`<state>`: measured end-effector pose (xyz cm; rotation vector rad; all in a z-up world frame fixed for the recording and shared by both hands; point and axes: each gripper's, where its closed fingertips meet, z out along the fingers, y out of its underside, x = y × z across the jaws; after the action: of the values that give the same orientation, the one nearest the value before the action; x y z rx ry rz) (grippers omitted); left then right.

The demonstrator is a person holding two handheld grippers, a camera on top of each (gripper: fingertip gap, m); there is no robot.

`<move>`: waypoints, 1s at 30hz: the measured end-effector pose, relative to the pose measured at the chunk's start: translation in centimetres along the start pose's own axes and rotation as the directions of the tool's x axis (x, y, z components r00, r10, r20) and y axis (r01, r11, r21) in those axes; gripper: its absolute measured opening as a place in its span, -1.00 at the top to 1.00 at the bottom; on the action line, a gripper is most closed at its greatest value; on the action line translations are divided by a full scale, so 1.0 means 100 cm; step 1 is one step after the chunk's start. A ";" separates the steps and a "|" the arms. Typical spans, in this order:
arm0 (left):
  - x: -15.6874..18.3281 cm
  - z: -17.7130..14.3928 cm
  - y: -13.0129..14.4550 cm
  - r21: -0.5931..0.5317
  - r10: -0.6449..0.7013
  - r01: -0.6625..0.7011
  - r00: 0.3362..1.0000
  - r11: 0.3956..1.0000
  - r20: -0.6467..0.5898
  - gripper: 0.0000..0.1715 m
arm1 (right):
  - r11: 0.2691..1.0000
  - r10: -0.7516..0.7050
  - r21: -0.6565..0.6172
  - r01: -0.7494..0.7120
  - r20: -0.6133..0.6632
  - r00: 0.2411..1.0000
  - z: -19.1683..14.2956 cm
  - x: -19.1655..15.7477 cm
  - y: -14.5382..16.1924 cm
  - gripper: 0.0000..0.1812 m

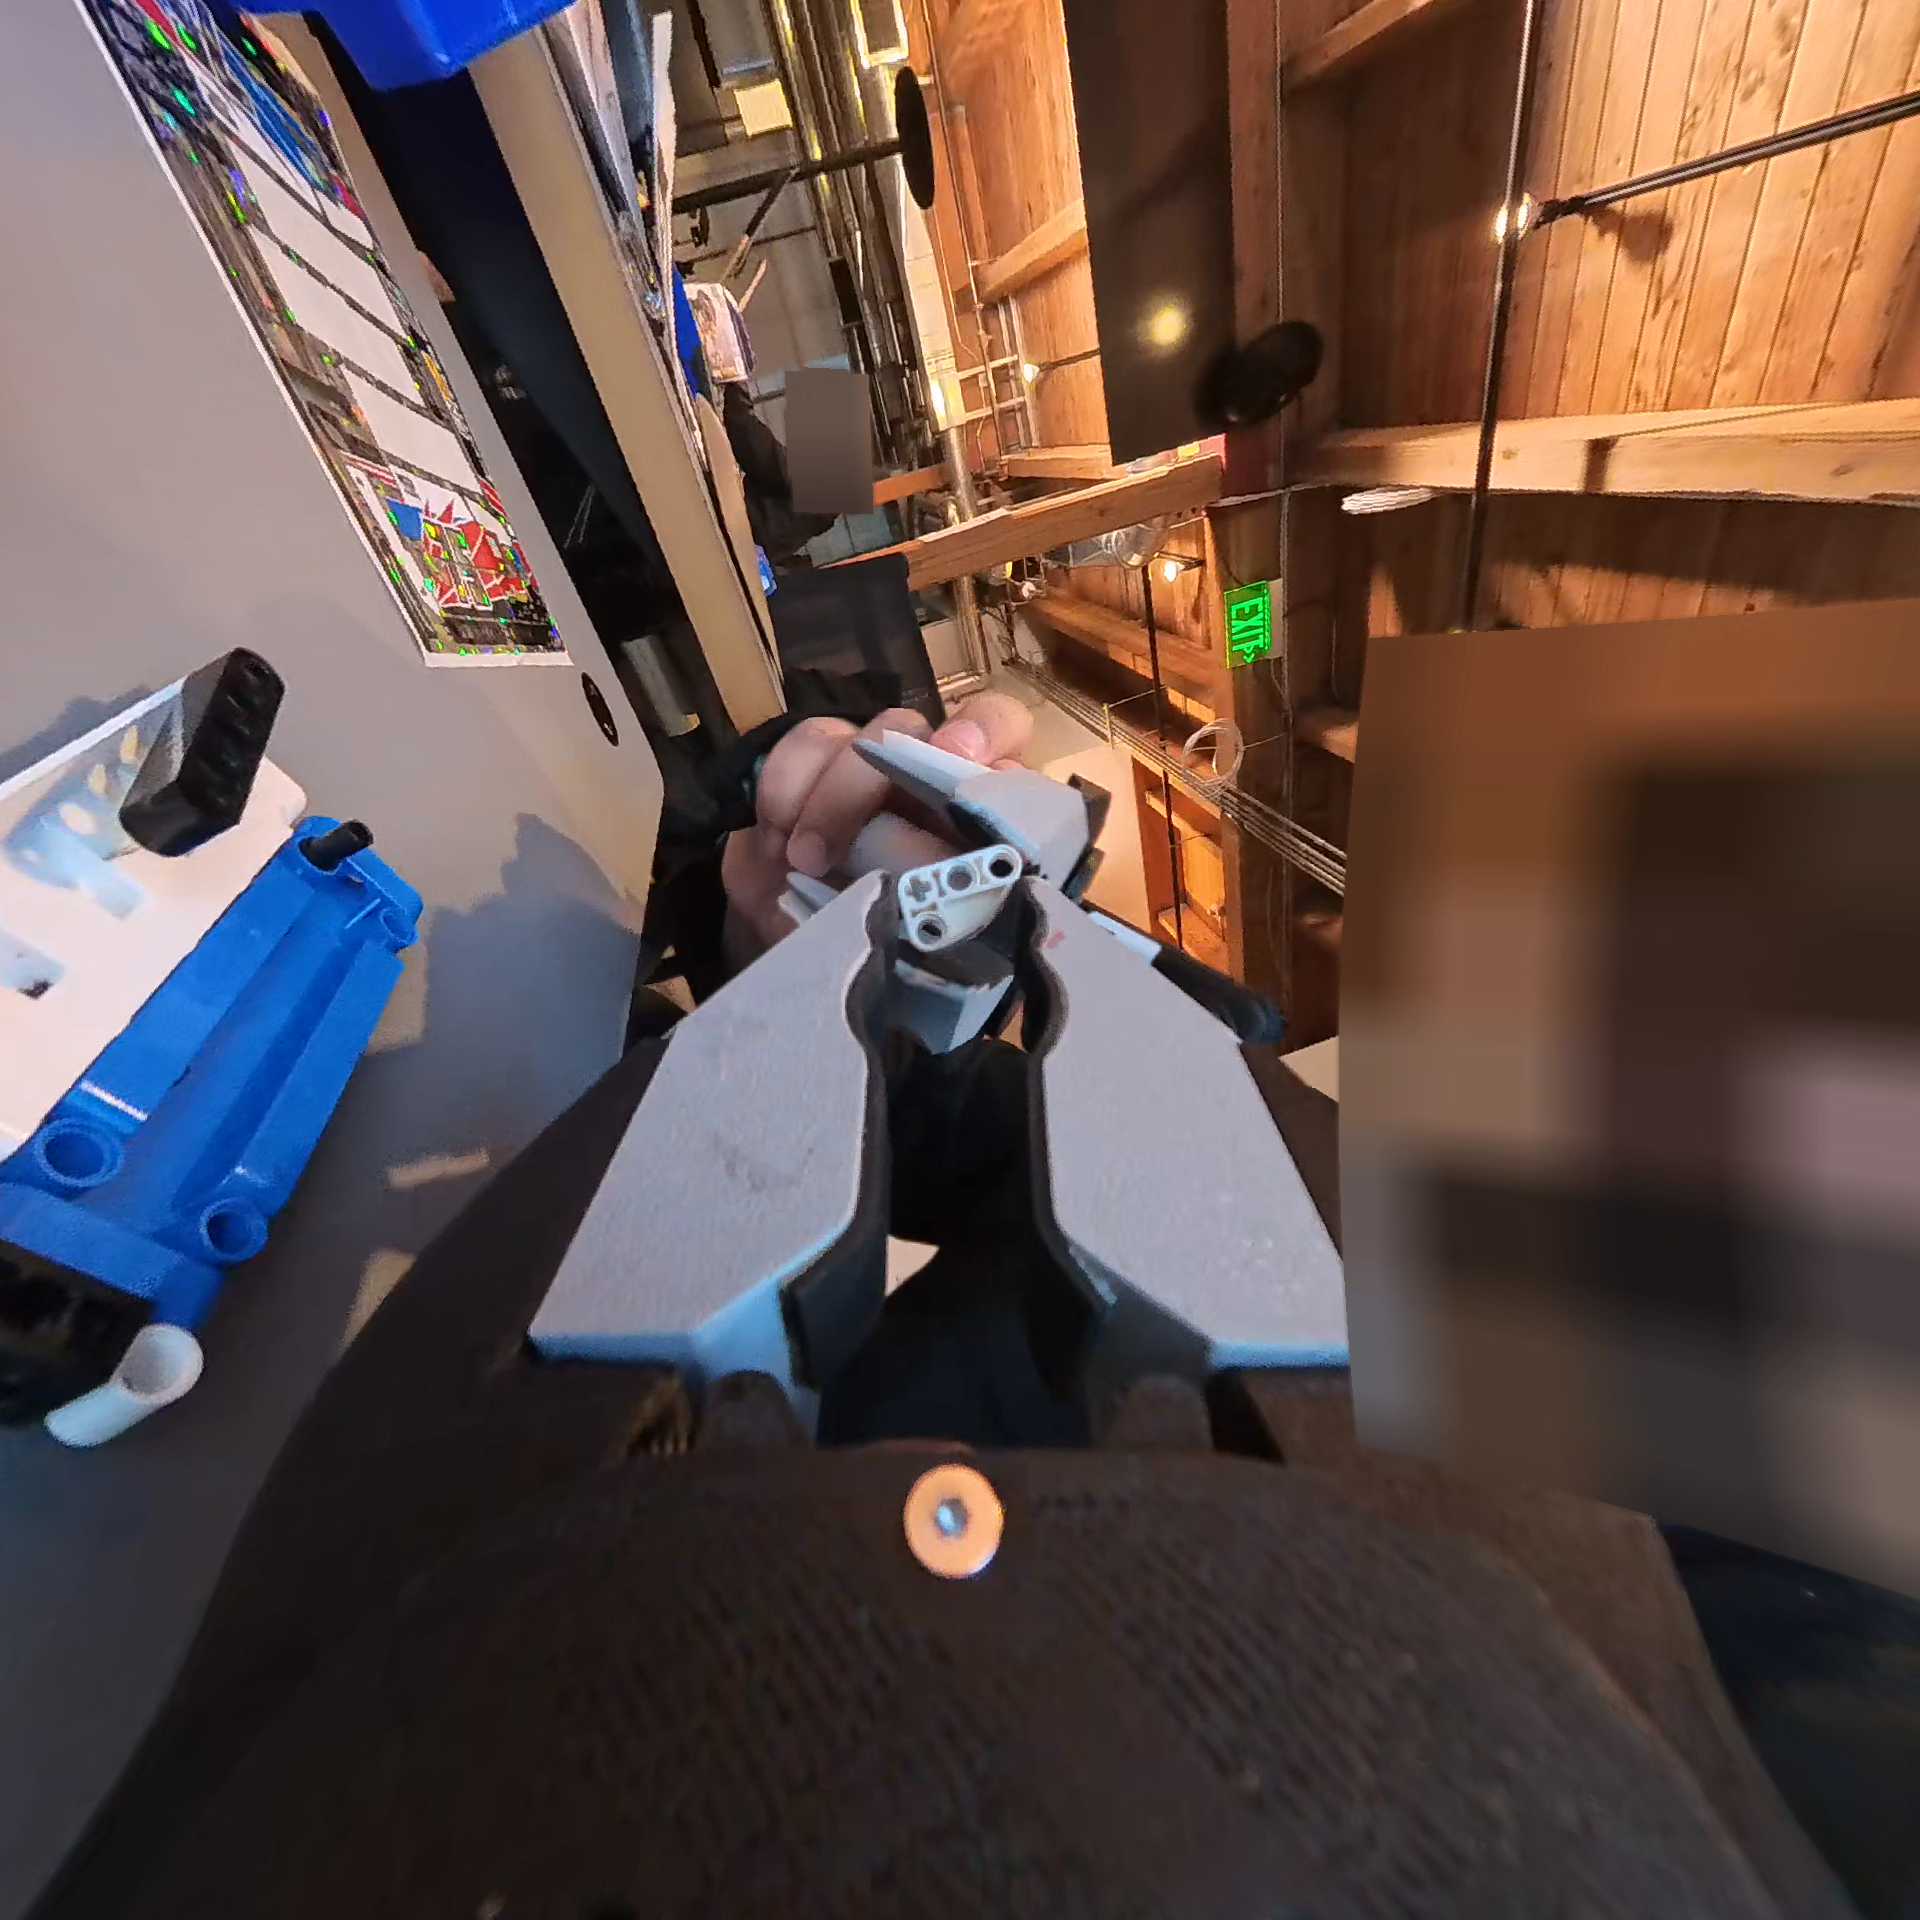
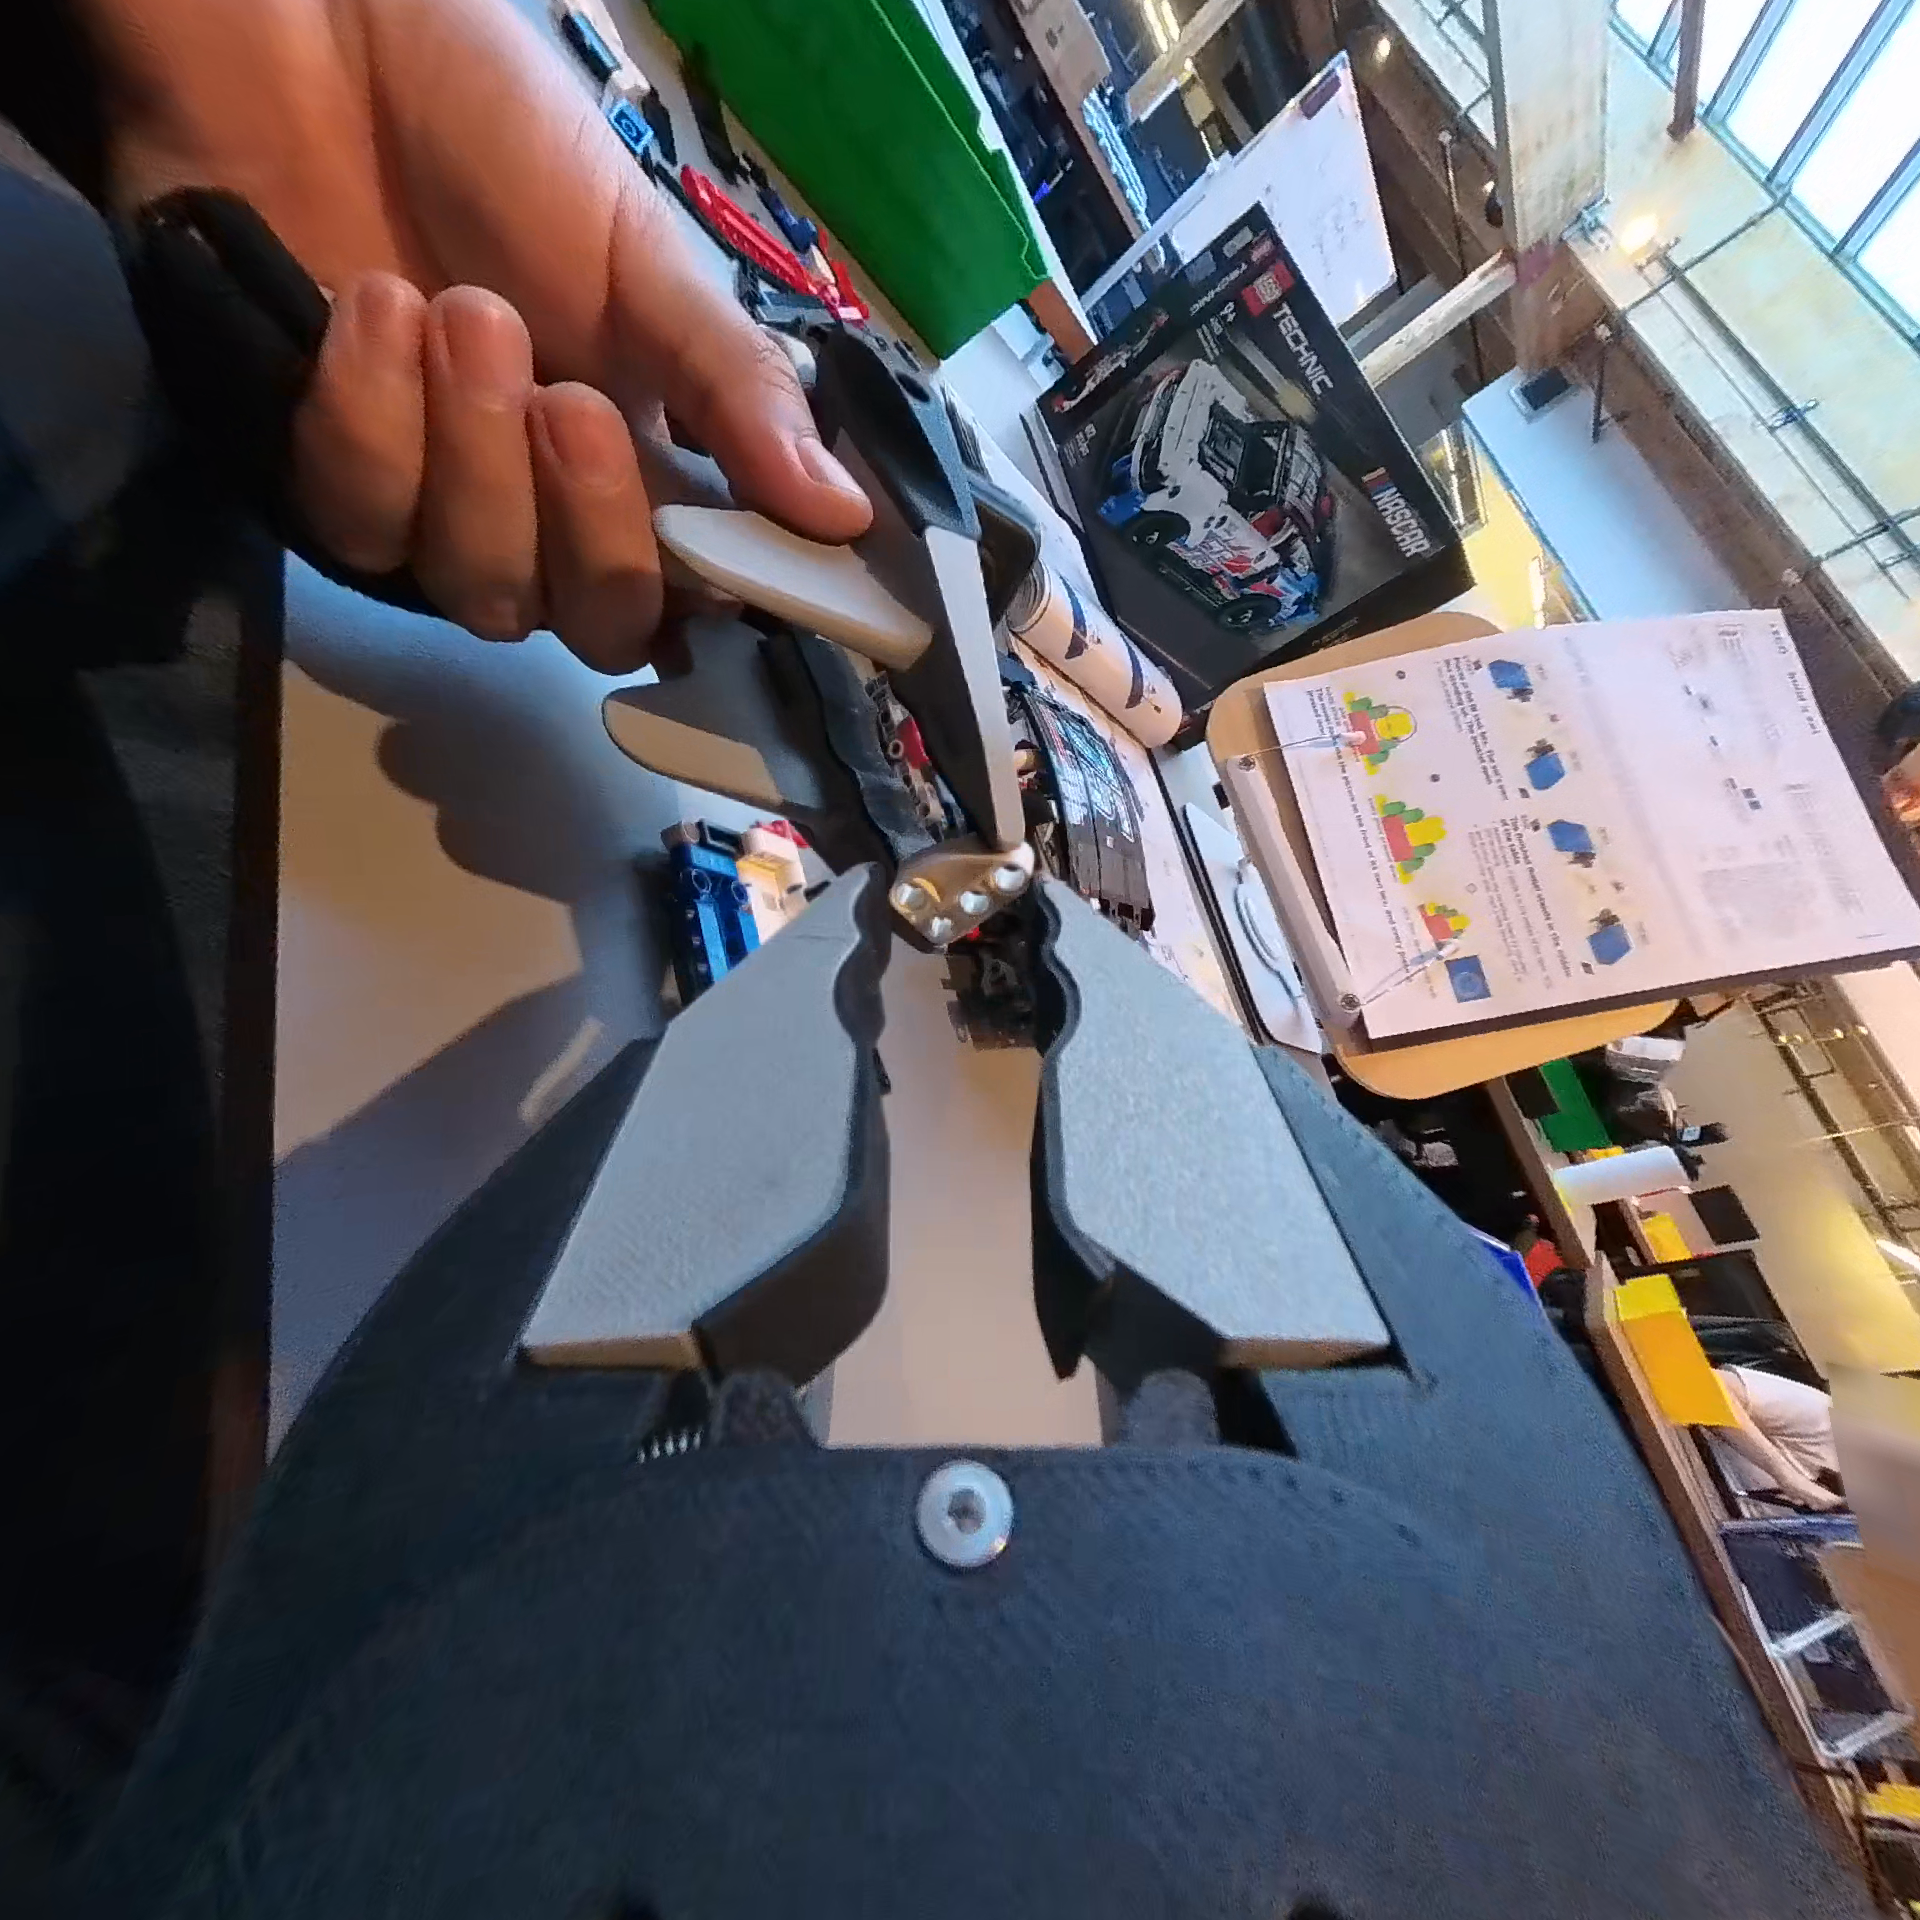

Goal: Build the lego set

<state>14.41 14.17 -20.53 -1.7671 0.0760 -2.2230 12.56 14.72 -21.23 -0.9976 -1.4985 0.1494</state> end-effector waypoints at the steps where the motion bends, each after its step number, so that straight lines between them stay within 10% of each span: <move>1: 0.000 0.000 0.000 0.003 -0.003 0.003 1.000 1.000 -0.001 0.78 | 1.000 0.000 -0.002 0.000 -0.001 1.000 0.000 0.000 0.000 0.74; 13: -0.018 -0.004 -0.009 0.038 0.112 -0.121 0.974 0.992 0.197 0.79 | 0.967 0.249 -0.065 -0.248 0.014 0.968 0.011 -0.003 0.018 0.75; 30: -0.053 -0.018 -0.021 -0.386 0.636 -0.509 0.548 0.769 0.543 0.54 | 0.910 0.354 -0.253 -0.328 0.064 0.933 0.027 -0.022 0.054 0.75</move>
<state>13.29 17.35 -25.47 -2.1114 0.6354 -1.0779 12.53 17.84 -26.79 -1.4666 -1.4514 0.2820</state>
